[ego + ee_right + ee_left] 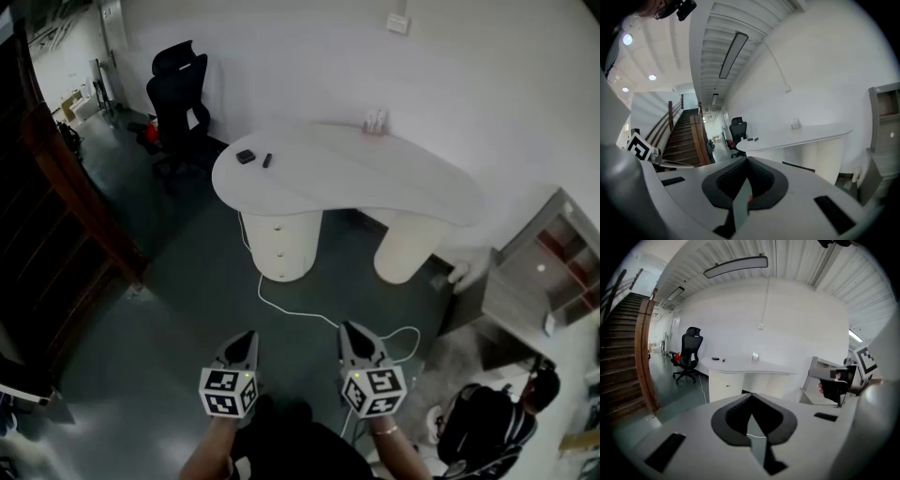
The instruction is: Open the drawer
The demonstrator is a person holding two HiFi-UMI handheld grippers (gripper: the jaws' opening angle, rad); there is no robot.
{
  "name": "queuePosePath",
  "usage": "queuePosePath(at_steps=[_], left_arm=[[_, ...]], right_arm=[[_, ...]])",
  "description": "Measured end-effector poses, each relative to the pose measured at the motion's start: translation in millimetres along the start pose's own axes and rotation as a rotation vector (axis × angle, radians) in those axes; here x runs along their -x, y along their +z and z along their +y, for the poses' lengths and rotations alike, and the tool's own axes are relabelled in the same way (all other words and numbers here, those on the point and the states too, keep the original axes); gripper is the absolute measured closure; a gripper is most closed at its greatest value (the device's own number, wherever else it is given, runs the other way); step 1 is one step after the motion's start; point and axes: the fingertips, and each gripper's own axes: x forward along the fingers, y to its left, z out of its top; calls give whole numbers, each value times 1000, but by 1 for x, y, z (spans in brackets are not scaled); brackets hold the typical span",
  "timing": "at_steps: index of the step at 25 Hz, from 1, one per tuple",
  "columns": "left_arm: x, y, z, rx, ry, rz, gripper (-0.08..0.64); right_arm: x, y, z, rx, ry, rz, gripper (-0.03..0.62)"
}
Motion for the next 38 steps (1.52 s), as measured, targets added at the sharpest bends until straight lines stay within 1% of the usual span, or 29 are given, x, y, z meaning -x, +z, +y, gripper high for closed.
queuePosePath(at_steps=[5,8,12,14,18,20,25,30,35,38], left_arm=[[-10,4,-7,-13,1,-2,557],[-17,8,-10,-23,-3,-6,557],[-27,15,-12,-32,8,-18,557],[-33,17,-12,-36,9,-14,554],[-47,20,-10,-30,9,-7,510],[-55,21,-5,-21,9,0,476],[-85,16,13,5,18,22,414],[-132,10,41,12,31,80,357],[-185,12,75,27,43,121,344],[-221,9,91,52,44,142,339]], right_arm=[[5,3,-11,18,2,8,589],[5,1,-17,10,2,4,589],[7,9,-22,30,1,6,589],[8,6,-27,22,-5,10,589],[3,5,-33,19,0,24,589],[-4,3,-32,15,7,30,589],[-32,1,-34,10,17,55,589],[-74,6,-43,10,17,84,589],[-130,7,-60,-12,8,130,589],[-161,-2,-74,-19,-12,175,589]])
